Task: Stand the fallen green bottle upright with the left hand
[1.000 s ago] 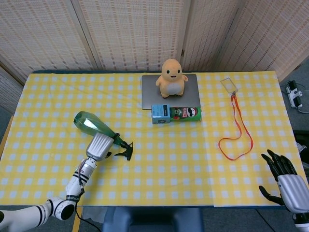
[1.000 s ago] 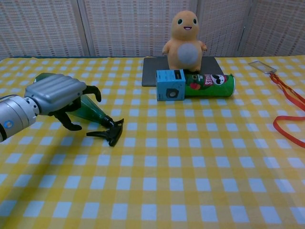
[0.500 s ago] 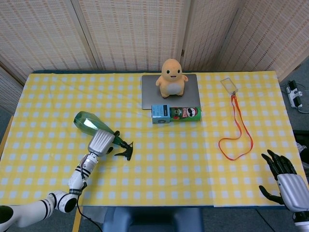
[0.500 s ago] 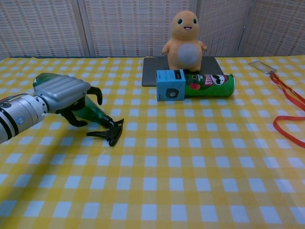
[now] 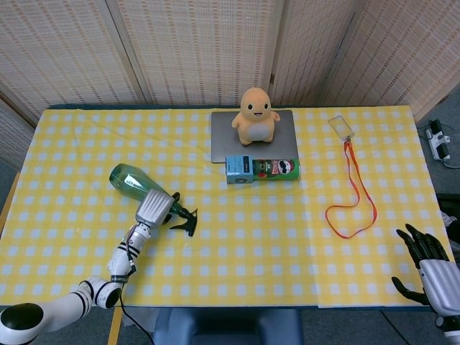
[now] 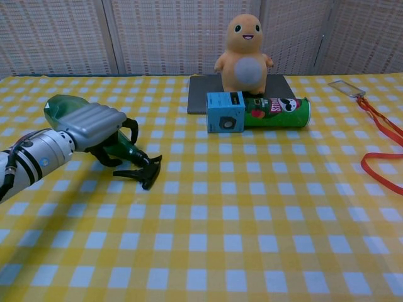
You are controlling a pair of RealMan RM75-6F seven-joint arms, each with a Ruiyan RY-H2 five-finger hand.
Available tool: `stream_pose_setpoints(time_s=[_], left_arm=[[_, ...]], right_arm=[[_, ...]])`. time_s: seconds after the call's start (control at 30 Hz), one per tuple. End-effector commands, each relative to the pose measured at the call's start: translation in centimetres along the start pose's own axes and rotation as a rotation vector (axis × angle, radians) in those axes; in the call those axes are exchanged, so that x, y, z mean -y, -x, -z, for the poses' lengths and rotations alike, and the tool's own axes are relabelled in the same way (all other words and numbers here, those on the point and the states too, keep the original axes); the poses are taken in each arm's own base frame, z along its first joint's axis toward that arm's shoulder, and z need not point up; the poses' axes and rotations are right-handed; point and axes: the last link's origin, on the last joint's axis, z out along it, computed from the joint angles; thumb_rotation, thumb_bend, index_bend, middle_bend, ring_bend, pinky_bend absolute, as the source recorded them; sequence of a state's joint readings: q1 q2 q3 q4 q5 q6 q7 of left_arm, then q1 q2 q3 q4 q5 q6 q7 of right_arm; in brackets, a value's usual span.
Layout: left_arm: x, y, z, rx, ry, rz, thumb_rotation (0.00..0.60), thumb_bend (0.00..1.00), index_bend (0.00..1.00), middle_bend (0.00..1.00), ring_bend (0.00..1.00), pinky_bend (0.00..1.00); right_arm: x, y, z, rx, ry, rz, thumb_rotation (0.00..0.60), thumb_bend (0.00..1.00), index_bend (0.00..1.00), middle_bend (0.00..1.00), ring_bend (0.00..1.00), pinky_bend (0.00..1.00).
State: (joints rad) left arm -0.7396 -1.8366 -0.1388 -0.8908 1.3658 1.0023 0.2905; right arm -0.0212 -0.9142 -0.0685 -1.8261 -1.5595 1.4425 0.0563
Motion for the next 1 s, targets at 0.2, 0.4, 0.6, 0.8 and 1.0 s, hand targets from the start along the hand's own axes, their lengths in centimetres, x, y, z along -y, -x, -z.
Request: stream_pose_setpoints(time_s=[0.2,0.4,0.6,0.8,1.0], left_arm=[[-0.2,-0.6,-0.1,-0.152,-0.007,0.023,0.600,0.37,0.70,1.00,1.00,1.00],[0.5,-1.8,0.9,-0.257,-0.018,0.090,0.600,0.40,0.71,1.00,1.00,1.00],[2.7,-5.1,3.0,-0.361,-0.081,0.300,0.600,0.40,0.71,1.00,1.00,1.00],[4.9,-10.7,6.1,-0.413,-0.140,0.534,0.600,0.42,0.71,1.00,1.00,1.00],[6.4,-14.5,8.7,-0.374,-0.166,0.623,0.600,0.42,0.71,1.00,1.00,1.00]], right_arm=[[0.1,0.1,0.0,0.011,-0.004,0.000,0.600,0.32,0.00,0.00,0.00,0.00],[0.3,0.2,0.1,0.016,-0.018,-0.003,0.600,0.32,0.00,0.00,0.00,0.00],[0.9,0.3,0.1,0.026,-0.048,-0.006,0.600,0.32,0.00,0.00,0.00,0.00],[1.6,0.7,0.2,0.043,-0.080,-0.001,0.600,0.32,0.00,0.00,0.00,0.00],[1.8,0.9,0.5,0.045,-0.088,-0.002,0.600,0.32,0.00,0.00,0.00,0.00]])
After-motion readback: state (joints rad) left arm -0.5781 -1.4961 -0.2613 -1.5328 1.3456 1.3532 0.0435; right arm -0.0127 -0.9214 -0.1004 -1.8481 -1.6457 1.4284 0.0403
